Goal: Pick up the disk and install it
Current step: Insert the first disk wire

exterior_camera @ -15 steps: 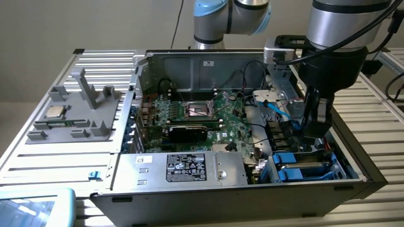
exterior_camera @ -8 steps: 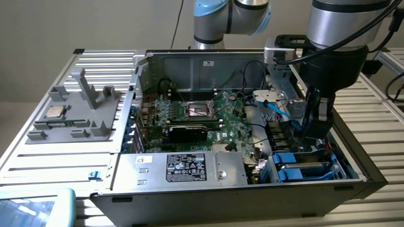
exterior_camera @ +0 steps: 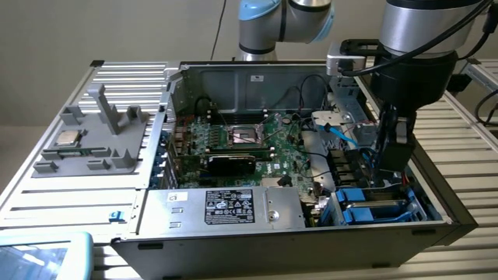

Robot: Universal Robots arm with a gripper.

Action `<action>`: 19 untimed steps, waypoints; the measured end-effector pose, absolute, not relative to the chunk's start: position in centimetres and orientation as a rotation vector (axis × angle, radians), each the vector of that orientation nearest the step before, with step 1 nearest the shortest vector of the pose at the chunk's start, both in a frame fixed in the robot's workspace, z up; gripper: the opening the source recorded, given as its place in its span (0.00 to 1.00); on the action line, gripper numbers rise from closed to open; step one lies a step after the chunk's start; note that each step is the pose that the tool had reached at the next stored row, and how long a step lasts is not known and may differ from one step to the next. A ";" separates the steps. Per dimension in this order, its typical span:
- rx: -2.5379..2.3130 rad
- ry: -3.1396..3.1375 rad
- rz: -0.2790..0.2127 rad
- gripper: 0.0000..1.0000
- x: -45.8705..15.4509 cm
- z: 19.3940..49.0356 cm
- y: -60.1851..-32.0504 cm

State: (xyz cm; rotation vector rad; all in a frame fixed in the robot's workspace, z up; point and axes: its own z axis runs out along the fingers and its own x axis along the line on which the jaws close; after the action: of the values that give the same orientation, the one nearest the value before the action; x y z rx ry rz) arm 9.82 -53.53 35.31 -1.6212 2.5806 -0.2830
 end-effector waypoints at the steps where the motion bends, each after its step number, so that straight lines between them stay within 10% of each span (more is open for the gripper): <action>1: -1.620 2.579 -0.284 0.64 9.8 35.6 -53.5; 19: -1.616 2.575 -0.271 0.64 9.9 40.2 -55.1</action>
State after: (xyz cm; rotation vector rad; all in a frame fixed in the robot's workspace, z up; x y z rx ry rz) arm 9.88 -55.11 40.19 -1.6156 2.5749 -0.2711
